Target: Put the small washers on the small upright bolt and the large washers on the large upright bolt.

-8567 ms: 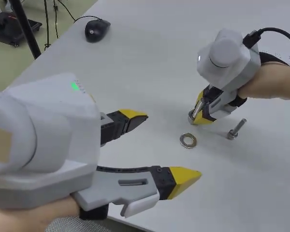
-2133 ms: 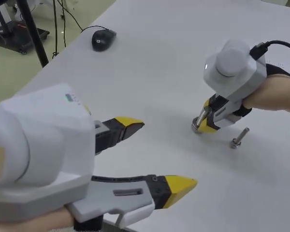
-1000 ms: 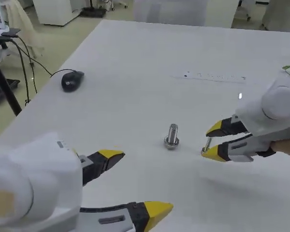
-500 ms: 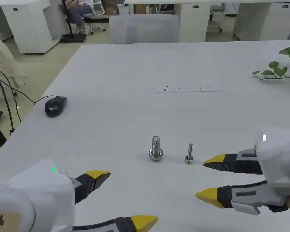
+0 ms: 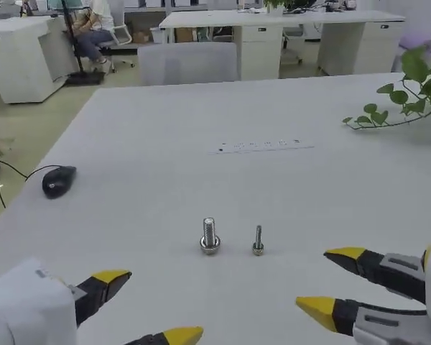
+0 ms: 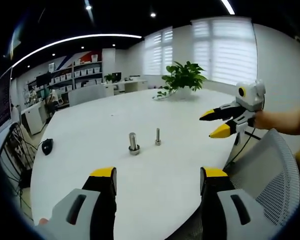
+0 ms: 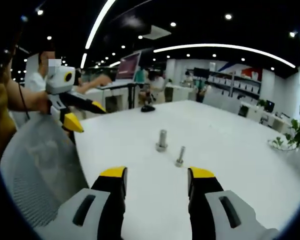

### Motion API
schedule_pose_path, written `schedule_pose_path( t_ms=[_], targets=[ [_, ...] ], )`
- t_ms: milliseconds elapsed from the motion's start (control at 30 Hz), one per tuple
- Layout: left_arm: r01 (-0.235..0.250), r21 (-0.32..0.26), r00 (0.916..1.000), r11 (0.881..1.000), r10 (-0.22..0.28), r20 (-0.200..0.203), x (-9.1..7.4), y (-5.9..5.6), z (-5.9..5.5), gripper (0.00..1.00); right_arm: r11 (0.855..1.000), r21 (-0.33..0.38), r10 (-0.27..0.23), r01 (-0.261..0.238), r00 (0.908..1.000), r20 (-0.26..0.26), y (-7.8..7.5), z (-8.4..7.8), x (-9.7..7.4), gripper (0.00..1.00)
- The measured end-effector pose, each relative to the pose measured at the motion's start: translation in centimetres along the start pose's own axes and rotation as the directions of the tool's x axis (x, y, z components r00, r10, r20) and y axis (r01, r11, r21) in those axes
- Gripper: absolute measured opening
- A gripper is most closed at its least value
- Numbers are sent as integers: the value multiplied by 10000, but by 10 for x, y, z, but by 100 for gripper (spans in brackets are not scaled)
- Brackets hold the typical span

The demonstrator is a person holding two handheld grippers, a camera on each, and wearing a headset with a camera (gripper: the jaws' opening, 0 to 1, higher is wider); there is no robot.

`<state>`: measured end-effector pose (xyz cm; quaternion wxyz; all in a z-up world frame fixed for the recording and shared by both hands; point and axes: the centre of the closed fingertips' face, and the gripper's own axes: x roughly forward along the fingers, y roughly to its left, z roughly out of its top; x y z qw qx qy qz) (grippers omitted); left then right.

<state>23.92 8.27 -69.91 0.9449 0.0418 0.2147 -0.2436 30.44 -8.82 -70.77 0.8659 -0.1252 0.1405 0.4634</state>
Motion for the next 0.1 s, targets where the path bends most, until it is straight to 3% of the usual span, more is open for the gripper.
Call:
schedule_pose_path(
  t_ms=[100],
  targets=[
    [-143,-72,9999,9999,144,69,-2,2,2,67,9979,380,-536,531,9985,144,-11,0,-8,51]
  ],
)
